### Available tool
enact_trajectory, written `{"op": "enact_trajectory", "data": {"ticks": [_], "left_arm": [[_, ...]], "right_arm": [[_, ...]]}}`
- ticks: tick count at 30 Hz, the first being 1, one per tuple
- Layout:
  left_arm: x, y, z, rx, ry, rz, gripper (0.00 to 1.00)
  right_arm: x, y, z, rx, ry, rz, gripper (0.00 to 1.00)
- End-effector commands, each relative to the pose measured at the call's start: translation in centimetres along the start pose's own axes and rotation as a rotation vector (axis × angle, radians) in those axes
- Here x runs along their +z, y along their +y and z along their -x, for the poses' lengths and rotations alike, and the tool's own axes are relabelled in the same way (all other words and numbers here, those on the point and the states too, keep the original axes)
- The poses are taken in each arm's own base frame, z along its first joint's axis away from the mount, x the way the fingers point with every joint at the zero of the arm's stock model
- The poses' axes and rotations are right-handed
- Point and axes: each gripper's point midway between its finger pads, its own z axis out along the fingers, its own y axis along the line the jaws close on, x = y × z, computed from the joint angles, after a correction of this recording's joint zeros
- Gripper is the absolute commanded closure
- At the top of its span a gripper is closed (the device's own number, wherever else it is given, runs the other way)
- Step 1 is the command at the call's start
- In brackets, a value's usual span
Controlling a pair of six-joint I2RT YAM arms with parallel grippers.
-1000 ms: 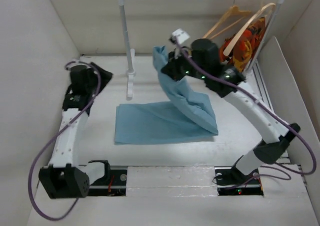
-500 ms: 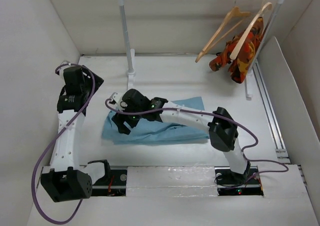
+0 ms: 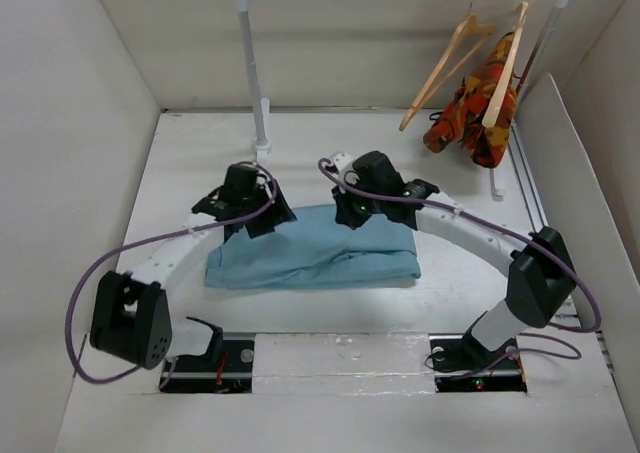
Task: Place the trousers on the hanger
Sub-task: Fold the trousers at the center of the board.
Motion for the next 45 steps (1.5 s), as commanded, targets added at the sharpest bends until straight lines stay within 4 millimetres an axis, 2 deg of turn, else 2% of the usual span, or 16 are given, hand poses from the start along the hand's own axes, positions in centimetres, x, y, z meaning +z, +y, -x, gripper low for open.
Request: {"op": "enact_trajectory", "data": {"ticks": [1, 3, 5, 8, 17, 20, 24, 27, 32, 35, 37, 40, 41, 43, 44, 45], "left_arm": [[2.4, -2.1, -4.2, 0.025, 0.136, -0.098, 0.38], [3.9, -0.7, -5.3, 0.02, 0.18, -0.049, 0.38], [5.1, 1.3, -5.6, 0.02, 0.187, 0.02, 0.38], [5.7, 3.5, -5.4, 0.025, 0.186, 0.086, 0.38], [6.1, 5.6, -5.7, 0.029, 0.182, 0.157, 0.39], [6.3, 5.9, -5.7, 0.026, 0.18, 0.17, 0.39], [6.6, 7.0, -5.5, 0.028, 0.173, 0.214, 0.38], [6.8, 8.5, -5.4, -0.002, 0.18, 0.242, 0.38], [6.9, 10.4, -5.4, -0.044, 0.187, 0.286, 0.38], [6.6, 10.2, -4.7, -0.059, 0.173, 0.28, 0.38], [6.4, 9.2, -3.6, -0.054, 0.15, 0.262, 0.38], [5.3, 7.2, -1.4, -0.041, 0.105, 0.219, 0.38], [4.6, 6.5, -0.7, -0.034, 0.089, 0.206, 0.38], [3.5, 5.0, 1.1, -0.02, 0.044, 0.182, 0.38], [2.3, 4.2, 1.6, -0.003, 0.021, 0.169, 0.38], [0.5, 2.3, 2.2, 0.067, -0.023, 0.163, 0.38]], "right_arm": [[-0.4, -4.2, -6.0, -0.017, 0.12, -0.103, 1.0], [-1.2, -5.8, -6.5, 0.002, 0.104, -0.131, 0.76], [-1.1, -5.9, -7.8, -0.007, 0.128, -0.116, 0.49], [-1.1, -5.1, -8.5, -0.041, 0.181, -0.108, 0.47], [0.9, -3.3, -12.4, -0.075, 0.319, -0.06, 0.55], [0.1, -4.0, -12.5, -0.074, 0.317, -0.115, 0.99], [-2.3, -3.7, -11.3, -0.095, 0.271, -0.153, 1.0], [-3.2, -3.4, -12.5, -0.117, 0.295, -0.162, 1.0], [-0.5, -0.8, -19.4, -0.037, 0.386, -0.067, 1.0], [1.0, -0.9, -22.5, 0.035, 0.405, -0.102, 1.0], [1.4, -1.1, -23.2, 0.064, 0.415, -0.115, 1.0], [1.4, -0.3, -22.1, 0.018, 0.399, -0.126, 0.77], [0.9, 0.0, -21.9, 0.006, 0.408, -0.129, 0.57], [-0.1, 0.5, -19.1, -0.021, 0.349, -0.132, 0.44], [-1.0, 0.5, -18.9, -0.021, 0.363, -0.14, 0.35], [-2.9, 0.7, -16.7, -0.034, 0.319, -0.154, 0.32]]}}
